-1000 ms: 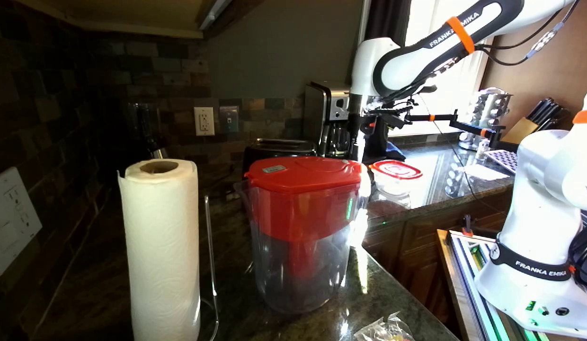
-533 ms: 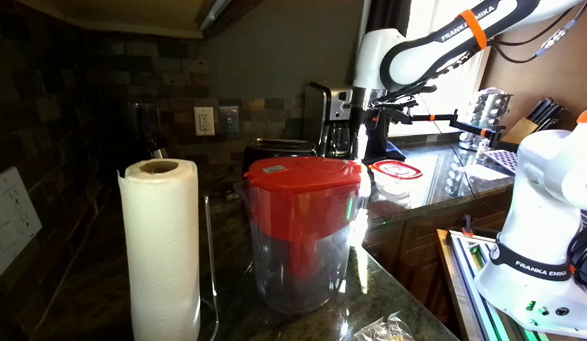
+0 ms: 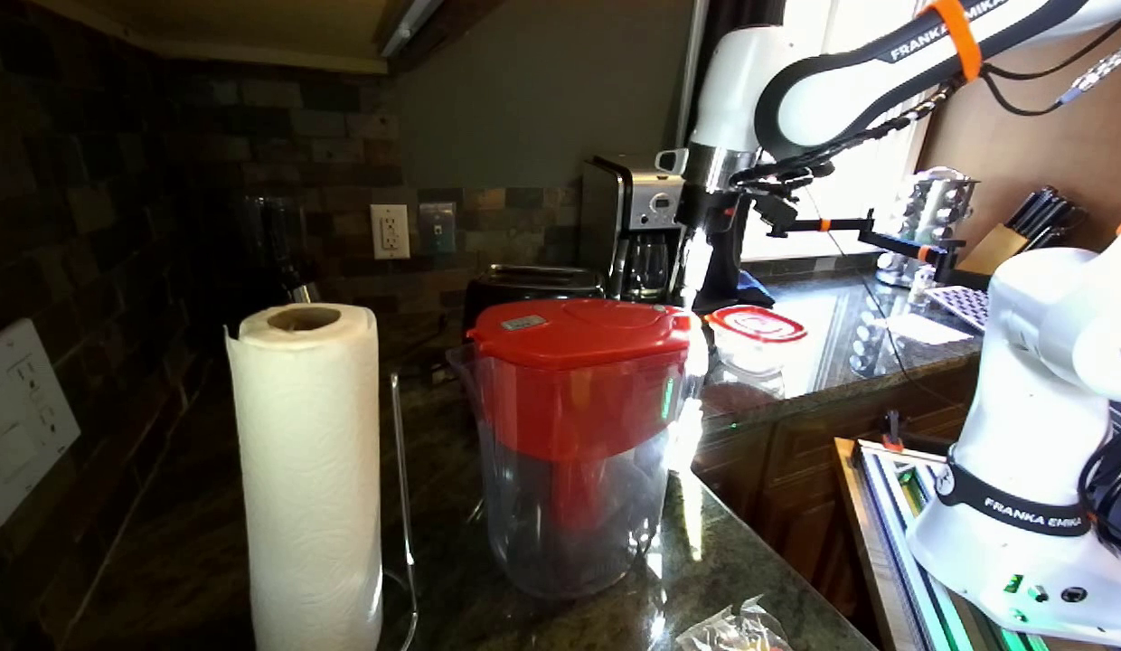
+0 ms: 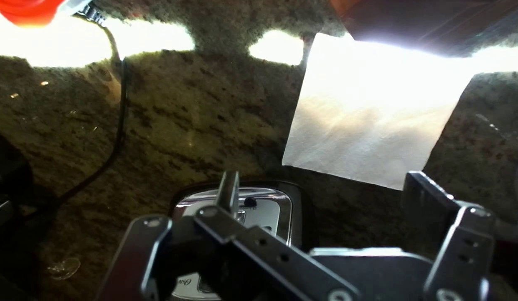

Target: Press a button on the toaster.

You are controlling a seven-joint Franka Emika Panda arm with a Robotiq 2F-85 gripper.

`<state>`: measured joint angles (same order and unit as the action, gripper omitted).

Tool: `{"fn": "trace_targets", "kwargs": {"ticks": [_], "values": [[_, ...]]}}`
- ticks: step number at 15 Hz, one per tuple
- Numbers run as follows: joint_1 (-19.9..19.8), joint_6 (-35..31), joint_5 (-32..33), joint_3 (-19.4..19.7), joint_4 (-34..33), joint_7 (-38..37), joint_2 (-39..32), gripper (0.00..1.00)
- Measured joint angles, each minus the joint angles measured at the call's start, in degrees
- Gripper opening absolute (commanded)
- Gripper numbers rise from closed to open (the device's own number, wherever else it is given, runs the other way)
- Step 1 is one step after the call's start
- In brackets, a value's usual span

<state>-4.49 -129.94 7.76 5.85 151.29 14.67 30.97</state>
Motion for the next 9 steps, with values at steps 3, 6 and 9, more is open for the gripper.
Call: {"fn": "trace_targets", "kwargs": {"ticks": [3, 6, 9], "values": [[0.0, 0.0, 0.0, -0.5, 1.3, -1.2, 2.5, 1.00], [0.0, 0.0, 0.0, -1.2, 2.6, -2.5, 4.8, 1.00], [0.0, 0.0, 0.0, -1.4, 3.4, -2.8, 6.0, 1.00]]}}
